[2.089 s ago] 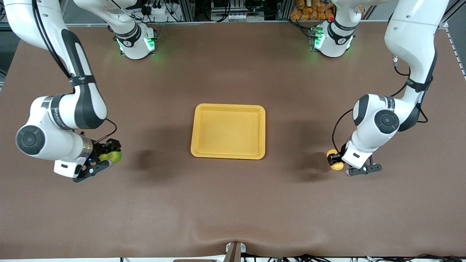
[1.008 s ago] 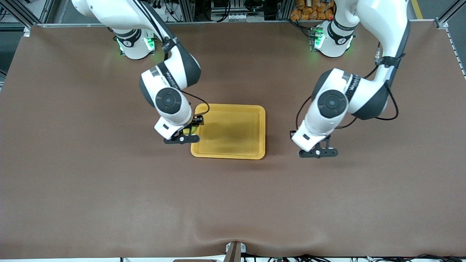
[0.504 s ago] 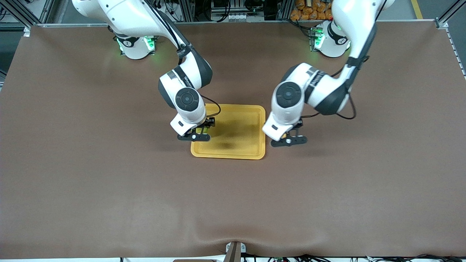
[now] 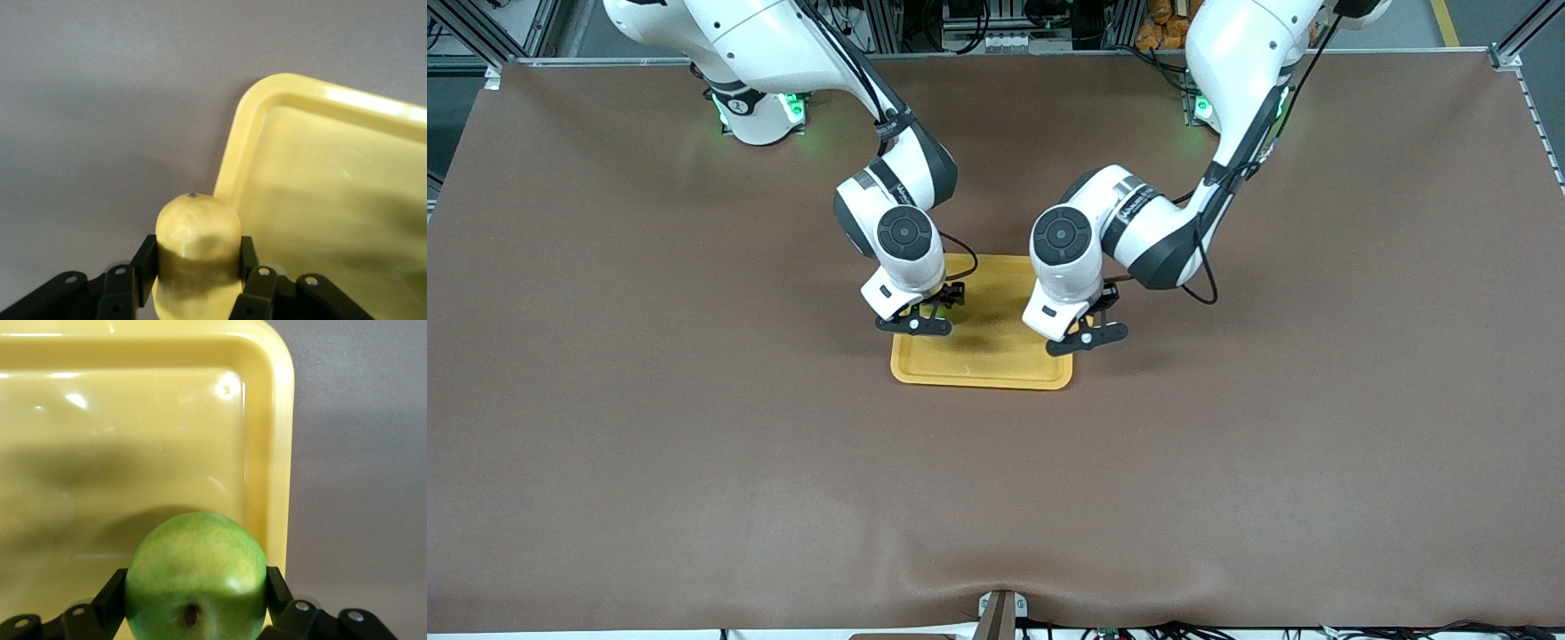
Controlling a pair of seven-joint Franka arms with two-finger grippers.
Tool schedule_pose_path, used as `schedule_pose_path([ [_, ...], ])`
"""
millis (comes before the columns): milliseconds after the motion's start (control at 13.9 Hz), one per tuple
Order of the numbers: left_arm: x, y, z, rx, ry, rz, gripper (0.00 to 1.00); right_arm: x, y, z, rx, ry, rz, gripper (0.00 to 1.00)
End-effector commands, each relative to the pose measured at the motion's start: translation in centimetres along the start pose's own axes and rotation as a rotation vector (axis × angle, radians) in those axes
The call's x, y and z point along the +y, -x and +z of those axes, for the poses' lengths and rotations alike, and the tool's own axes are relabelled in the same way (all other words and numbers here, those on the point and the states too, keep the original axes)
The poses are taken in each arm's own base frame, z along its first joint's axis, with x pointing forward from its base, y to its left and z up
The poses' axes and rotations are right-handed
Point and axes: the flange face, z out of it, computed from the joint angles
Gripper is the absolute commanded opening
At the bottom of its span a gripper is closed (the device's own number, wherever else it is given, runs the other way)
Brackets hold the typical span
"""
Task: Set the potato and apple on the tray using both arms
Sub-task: 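Release the apple onto the tray with the right gripper and withdraw it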
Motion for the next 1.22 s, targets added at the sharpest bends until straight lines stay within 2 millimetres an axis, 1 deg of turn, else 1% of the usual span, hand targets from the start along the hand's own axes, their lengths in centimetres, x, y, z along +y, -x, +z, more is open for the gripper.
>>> schedule_pose_path([
  [0, 1.7, -0.4, -0.4, 0.021, 0.02, -0.02, 0.0, 0.0, 0.3, 0.3, -0.006, 0.001, 0.017, 1.0],
  [216, 2.5, -0.5, 0.3, 0.017, 0.071, -0.05, 0.0, 0.3, 0.0, 0.0, -0.008, 0.003, 0.02, 1.0],
  [360, 3.4, 0.1, 1.0, 0.023, 0.088, -0.037, 0.0, 1.1, -0.4, -1.8, -0.013, 0.003, 0.028, 1.0],
  [432, 3.5, 0.2, 1.2, 0.024, 0.088, -0.033, 0.0, 1.9, -1.0, -3.4, -0.016, 0.002, 0.037, 1.0],
  [576, 3.9, 0.5, 1.7, 0.024, 0.087, -0.012, 0.0, 5.2, -3.0, -6.7, -0.023, -0.011, 0.08, 1.0],
  [792, 4.3, 1.0, 3.0, 0.022, 0.072, 0.012, 0.0, 11.2, -5.9, -11.3, 0.005, -0.047, 0.012, 1.0],
  [936, 5.5, 2.6, 4.1, 0.046, 0.049, 0.061, 0.0, 16.5, -8.2, -13.9, 0.028, -0.071, -0.009, 1.0],
  [1008, 5.8, 3.0, 4.3, 0.06, 0.038, 0.079, 0.0, 18.9, -8.8, -15.1, 0.026, -0.075, -0.013, 1.0],
  [1153, 5.8, 2.9, 4.3, 0.076, 0.029, 0.091, 0.0, 22.6, -9.2, -16.9, 0.021, -0.079, -0.026, 1.0],
])
